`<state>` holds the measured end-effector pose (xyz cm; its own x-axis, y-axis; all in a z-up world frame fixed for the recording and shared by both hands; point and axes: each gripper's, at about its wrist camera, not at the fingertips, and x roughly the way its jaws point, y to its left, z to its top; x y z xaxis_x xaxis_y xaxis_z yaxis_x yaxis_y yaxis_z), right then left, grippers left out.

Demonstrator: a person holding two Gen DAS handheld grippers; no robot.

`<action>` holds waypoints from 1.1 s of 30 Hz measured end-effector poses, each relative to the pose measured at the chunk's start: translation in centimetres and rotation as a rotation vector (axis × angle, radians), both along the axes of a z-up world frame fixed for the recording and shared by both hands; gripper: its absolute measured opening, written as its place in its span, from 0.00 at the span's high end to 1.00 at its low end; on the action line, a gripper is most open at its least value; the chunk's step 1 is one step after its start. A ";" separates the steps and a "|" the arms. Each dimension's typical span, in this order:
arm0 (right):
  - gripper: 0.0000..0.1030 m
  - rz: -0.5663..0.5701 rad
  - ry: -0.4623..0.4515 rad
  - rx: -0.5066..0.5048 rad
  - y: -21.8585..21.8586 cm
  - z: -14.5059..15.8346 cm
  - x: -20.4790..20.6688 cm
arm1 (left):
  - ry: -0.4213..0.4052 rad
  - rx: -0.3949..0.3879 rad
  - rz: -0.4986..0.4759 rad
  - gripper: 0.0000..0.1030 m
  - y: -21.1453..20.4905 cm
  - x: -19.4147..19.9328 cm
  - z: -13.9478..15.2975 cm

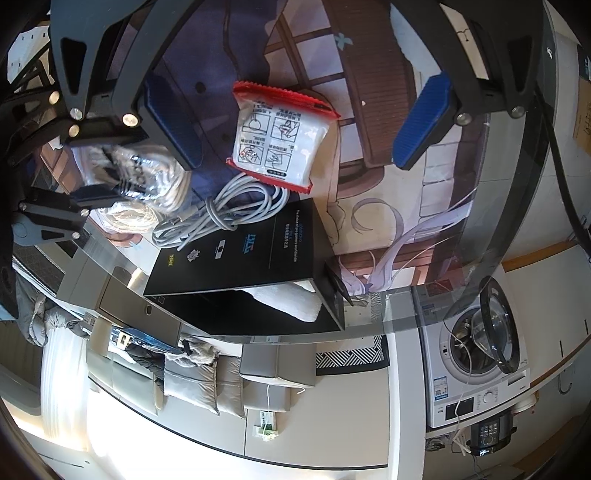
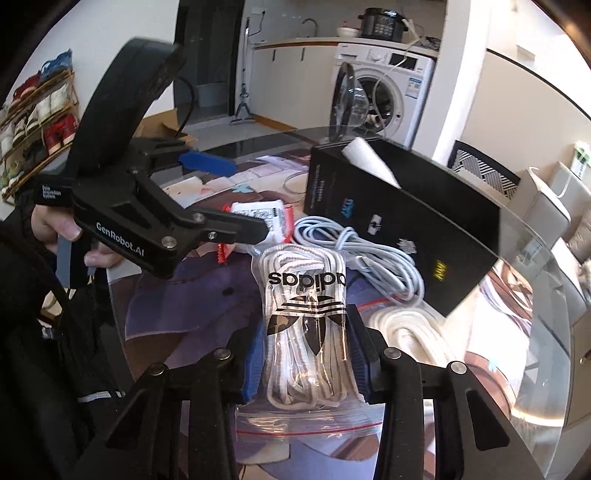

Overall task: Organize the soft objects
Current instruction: 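Close the right tool on the adidas bag while the left tool grasps the red-and-white packet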

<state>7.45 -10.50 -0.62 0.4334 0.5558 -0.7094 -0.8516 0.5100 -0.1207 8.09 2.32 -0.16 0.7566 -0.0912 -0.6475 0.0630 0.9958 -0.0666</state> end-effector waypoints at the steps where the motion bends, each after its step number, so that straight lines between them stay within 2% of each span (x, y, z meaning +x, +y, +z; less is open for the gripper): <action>1: 0.61 -0.008 0.001 0.008 -0.3 0.1 0.0 | 0.004 0.003 -0.002 0.00 -0.1 0.1 0.0; 5: 0.61 -0.028 0.000 0.030 -0.9 0.3 -0.2 | 0.017 0.027 -0.009 0.00 -0.4 0.2 -0.1; 12: 0.61 -0.070 -0.013 0.050 -2.8 0.8 -0.3 | 0.033 0.008 -0.019 0.00 -0.1 0.4 -0.1; 17: 0.61 -0.093 -0.028 0.068 -3.3 1.6 -0.2 | 0.061 0.047 -0.028 0.03 -0.7 0.8 -0.5; 22: 0.61 -0.100 -0.041 0.074 -4.2 2.4 -0.7 | 0.083 0.060 -0.048 0.22 -1.0 0.9 -0.8; 26: 0.61 -0.104 -0.050 0.077 -4.0 2.6 -0.6 | 0.100 0.087 -0.080 0.48 -1.6 0.8 -1.0; 27: 0.61 -0.105 -0.053 0.077 -4.0 2.8 -0.6 | 0.106 0.096 -0.085 0.51 -1.8 0.8 -1.0; 33: 0.61 -0.109 -0.068 0.086 -4.0 3.2 -0.8 | 0.087 0.100 -0.118 0.53 -2.6 0.0 -0.3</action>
